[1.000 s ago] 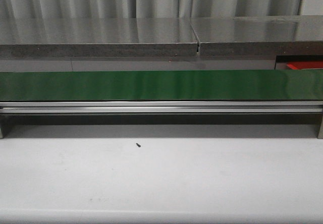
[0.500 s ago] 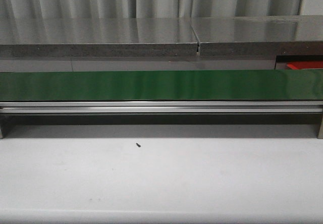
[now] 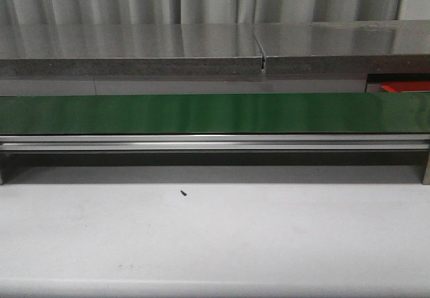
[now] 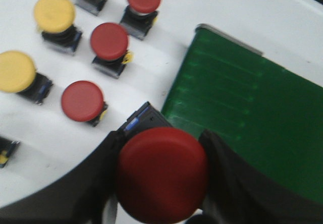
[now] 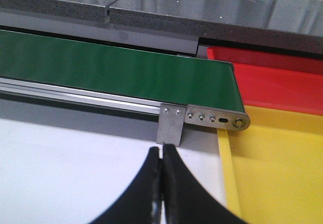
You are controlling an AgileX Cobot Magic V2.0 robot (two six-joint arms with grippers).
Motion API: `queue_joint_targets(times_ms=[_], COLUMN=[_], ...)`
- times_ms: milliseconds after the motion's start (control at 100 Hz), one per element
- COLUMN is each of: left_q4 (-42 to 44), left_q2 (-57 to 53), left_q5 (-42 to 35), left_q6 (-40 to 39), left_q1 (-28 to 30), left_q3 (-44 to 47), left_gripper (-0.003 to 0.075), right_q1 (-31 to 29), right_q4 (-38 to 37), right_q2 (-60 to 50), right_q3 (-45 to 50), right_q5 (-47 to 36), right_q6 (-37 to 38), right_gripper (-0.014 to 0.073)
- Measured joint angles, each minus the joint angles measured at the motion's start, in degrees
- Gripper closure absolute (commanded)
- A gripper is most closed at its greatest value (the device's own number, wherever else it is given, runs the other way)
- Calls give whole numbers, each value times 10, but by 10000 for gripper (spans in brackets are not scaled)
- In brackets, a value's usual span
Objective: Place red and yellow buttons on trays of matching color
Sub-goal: 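Place the red button on the green conveyor with the left gripper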
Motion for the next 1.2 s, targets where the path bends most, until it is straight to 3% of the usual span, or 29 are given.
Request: queue_joint_targets(times_ms=[340, 900, 990, 1160, 1200], left_q4=[-6, -8, -13, -34, -40], left_q2=[67, 172, 174, 174, 174], left_q5=[18, 33, 33, 35, 35], left_q6=[10, 10, 19, 51, 54], left_q1=[-81, -92, -92, -92, -92], left_q3=[-64, -112, -112, -112, -112], left_gripper=[713, 694, 584, 170, 108], right_q1=[0, 0, 0, 0, 0], right_q4=[0, 0, 0, 0, 0], right_q2=[0, 0, 0, 0, 0], right_q3=[0, 0, 0, 0, 0], right_q5=[0, 0, 0, 0, 0], right_q6=[0, 0, 0, 0, 0], right_gripper=[662, 662, 662, 662, 662])
